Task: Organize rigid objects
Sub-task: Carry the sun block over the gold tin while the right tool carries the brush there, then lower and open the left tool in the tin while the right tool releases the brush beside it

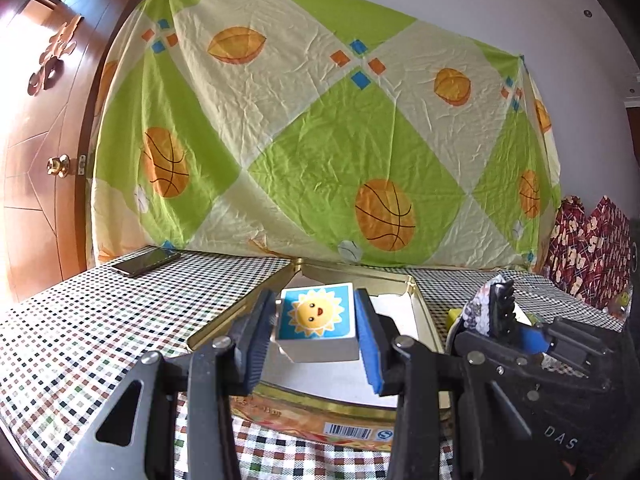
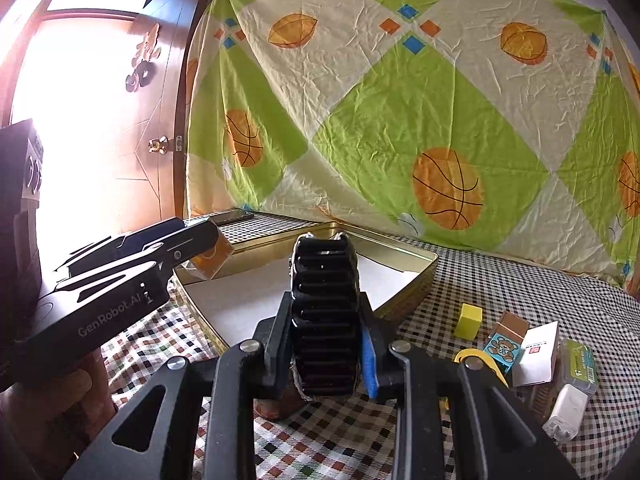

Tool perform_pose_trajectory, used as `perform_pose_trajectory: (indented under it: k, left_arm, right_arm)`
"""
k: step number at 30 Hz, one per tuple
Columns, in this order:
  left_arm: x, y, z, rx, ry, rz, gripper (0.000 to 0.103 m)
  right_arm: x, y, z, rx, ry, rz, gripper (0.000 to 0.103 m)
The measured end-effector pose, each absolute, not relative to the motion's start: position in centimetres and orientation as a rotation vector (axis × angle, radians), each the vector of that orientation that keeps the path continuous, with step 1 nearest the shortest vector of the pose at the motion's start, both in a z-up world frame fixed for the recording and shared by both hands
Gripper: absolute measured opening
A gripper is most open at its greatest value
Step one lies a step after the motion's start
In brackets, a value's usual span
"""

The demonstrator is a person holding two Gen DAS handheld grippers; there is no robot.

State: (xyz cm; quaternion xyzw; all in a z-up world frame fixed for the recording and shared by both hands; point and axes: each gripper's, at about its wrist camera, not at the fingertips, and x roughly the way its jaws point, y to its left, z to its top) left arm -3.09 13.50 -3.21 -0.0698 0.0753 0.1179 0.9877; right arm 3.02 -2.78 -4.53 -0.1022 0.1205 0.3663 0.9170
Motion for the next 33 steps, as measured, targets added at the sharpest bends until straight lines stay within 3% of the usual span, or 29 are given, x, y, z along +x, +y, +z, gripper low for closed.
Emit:
perform_pose_trajectory:
  k: [33]
  left_arm:
    - [0.7, 17.4, -1.0, -0.133, 0.322, 0.234, 0.039]
  right_arm:
    - [5.6, 1.2, -1.6, -0.202, 0.350, 0.897, 0.030]
